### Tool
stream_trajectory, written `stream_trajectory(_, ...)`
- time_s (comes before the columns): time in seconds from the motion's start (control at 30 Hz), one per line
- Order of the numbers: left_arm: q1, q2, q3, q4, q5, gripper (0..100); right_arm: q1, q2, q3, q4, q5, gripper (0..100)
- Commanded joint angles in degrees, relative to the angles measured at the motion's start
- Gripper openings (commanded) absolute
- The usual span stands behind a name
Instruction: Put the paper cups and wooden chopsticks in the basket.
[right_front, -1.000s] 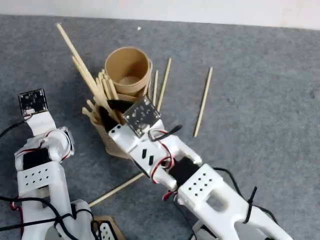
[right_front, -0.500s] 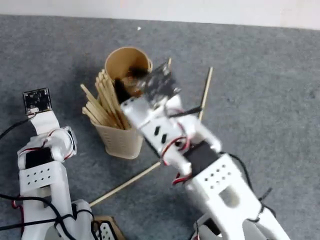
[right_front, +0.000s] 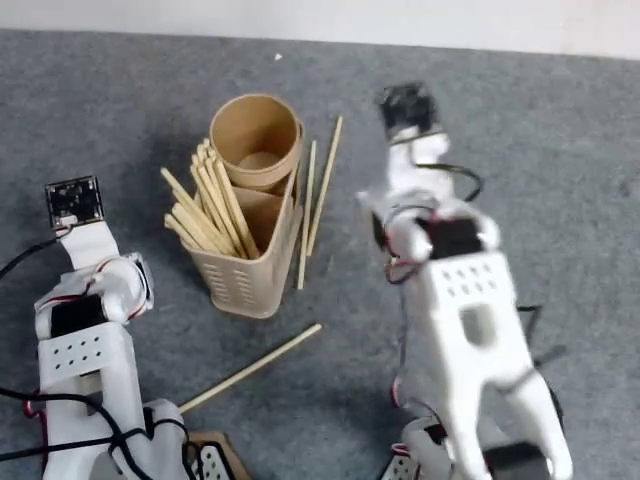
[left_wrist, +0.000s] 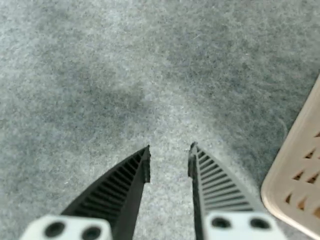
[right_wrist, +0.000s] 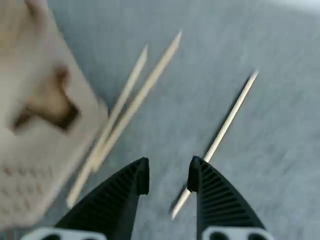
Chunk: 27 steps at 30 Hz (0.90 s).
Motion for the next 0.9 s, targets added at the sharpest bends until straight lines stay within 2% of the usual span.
stream_trajectory(0.0, -1.54, -0.48, -0.22, -0.7, 0.35, 16, -2.86, 6.2, 2.77, -1.19, 0.97, 14.2)
stream_trajectory(0.17, -1.63, -0.48, -0.22, -0.7, 0.35, 16, -9.36, 9.19, 7.34, -4.0, 0.44, 14.2)
stream_trajectory(0.37, -1.71, -0.48, -0.22, -0.7, 0.35, 16, -4.18, 12.0, 9.27, -16.48, -6.77, 14.2)
stream_trajectory(0.47, -1.54, -0.4, -0.22, -0.79, 0.35, 16, -5.23, 13.93, 9.27, -20.97, -9.41, 14.2)
stream_trajectory(0.67, -1.54, -0.31, -0.22, -0.79, 0.35, 16, -11.56, 19.56, 9.01, -23.08, -9.49, 14.5)
stream_trajectory(0.87, -1.54, -0.31, -0.22, -0.79, 0.35, 16, -12.35, 25.54, 8.75, -22.81, -9.41, 14.6)
